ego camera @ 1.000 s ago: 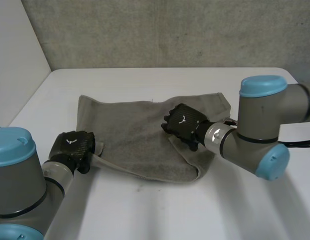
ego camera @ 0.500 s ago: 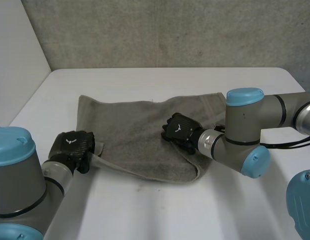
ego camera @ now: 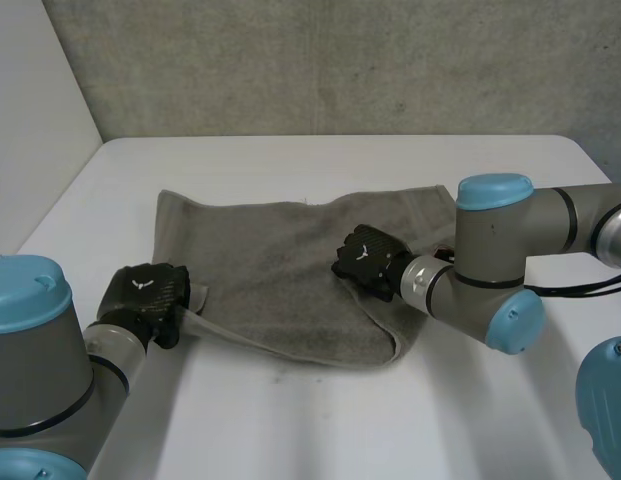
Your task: Fold the towel.
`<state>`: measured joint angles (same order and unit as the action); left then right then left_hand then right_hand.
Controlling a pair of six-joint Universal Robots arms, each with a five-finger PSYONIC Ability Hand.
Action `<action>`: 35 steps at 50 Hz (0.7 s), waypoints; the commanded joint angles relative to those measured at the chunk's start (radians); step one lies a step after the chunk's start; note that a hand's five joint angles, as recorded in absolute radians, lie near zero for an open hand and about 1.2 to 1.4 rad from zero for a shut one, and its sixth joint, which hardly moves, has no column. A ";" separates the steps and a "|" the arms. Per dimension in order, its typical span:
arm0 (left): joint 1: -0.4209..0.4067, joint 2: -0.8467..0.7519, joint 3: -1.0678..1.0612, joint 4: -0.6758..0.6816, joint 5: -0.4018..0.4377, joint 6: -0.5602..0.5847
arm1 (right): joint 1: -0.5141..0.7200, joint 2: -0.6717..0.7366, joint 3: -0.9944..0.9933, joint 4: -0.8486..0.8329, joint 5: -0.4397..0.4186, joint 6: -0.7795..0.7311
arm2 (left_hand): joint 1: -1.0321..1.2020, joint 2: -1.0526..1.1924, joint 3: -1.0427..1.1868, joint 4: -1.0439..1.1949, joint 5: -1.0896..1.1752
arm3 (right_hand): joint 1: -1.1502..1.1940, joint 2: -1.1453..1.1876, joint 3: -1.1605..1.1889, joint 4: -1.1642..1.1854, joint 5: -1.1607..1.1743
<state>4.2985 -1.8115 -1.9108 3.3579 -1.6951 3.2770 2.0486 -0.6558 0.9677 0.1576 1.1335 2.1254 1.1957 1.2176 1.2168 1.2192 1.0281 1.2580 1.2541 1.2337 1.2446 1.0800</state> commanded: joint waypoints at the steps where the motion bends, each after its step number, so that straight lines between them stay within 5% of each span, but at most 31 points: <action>1: 0.001 0.000 -0.002 0.002 0.000 0.000 | -0.021 -0.033 0.014 -0.003 0.017 0.014 | 0.201 0.179 0.180 0.177 0.194 | 0.138 0.142 0.163 0.152 0.142; 10: 0.001 0.000 -0.004 0.002 0.000 0.001 | -0.053 -0.097 0.085 -0.007 0.028 0.057 | 0.201 0.179 0.180 0.177 0.194 | 0.125 0.129 0.149 0.138 0.128; 11: 0.001 0.000 -0.004 0.002 0.000 0.001 | -0.050 -0.097 0.094 -0.006 0.026 0.062 | 0.201 0.179 0.180 0.177 0.194 | -0.518 -0.514 -0.493 -0.504 -0.514; 12: 0.001 0.000 -0.004 0.002 0.000 0.001 | -0.050 -0.097 0.094 -0.006 0.026 0.062 | 0.201 0.179 0.180 0.177 0.194 | -0.524 -0.520 -0.500 -0.511 -0.521; 13: 0.001 0.000 -0.004 0.002 0.000 0.001 | -0.044 -0.096 0.104 -0.009 0.028 0.062 | 0.201 0.179 0.180 0.177 0.194 | -0.774 -0.770 -0.750 -0.761 -0.771; 35: 0.001 -0.006 -0.004 0.003 0.000 0.001 | -0.008 -0.047 0.062 -0.007 -0.047 0.047 | 0.201 0.179 0.180 0.177 0.194 | -0.774 -0.770 -0.749 -0.760 -0.770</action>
<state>4.2997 -1.8156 -1.9145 3.3610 -1.6951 3.2779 2.0382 -0.7075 1.0349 0.1475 1.1112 2.1753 1.1957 1.2176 1.2168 1.2192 1.0281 0.5294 0.5434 0.5360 0.5424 0.3309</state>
